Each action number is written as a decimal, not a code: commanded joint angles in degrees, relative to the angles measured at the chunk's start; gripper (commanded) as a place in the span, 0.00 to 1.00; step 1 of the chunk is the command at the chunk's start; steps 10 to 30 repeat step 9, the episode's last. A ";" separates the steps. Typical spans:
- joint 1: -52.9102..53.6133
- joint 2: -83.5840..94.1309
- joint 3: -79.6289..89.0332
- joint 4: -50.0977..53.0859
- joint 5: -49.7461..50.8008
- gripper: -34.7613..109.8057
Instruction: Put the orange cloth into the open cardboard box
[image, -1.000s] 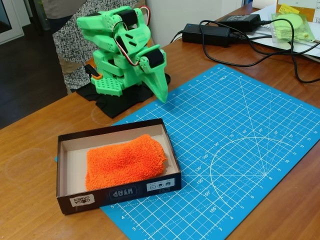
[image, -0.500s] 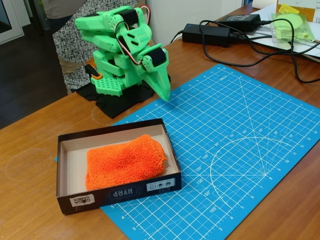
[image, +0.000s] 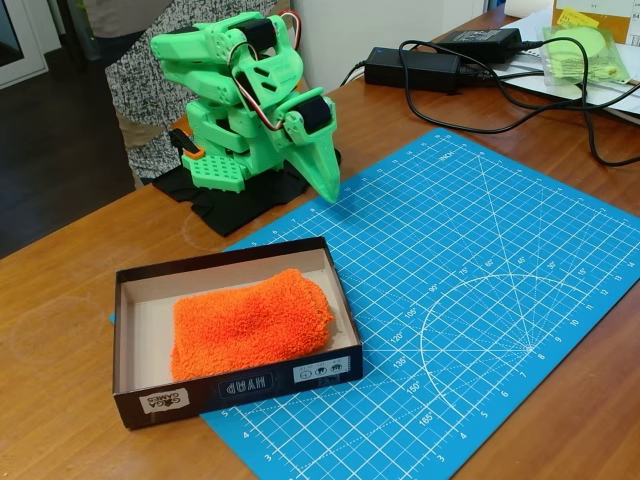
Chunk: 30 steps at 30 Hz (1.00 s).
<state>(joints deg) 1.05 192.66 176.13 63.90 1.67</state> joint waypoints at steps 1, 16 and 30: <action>-0.79 0.70 0.00 0.44 -0.18 0.24; 1.32 0.70 0.00 0.44 1.14 0.24; 1.32 0.70 0.00 0.44 1.14 0.24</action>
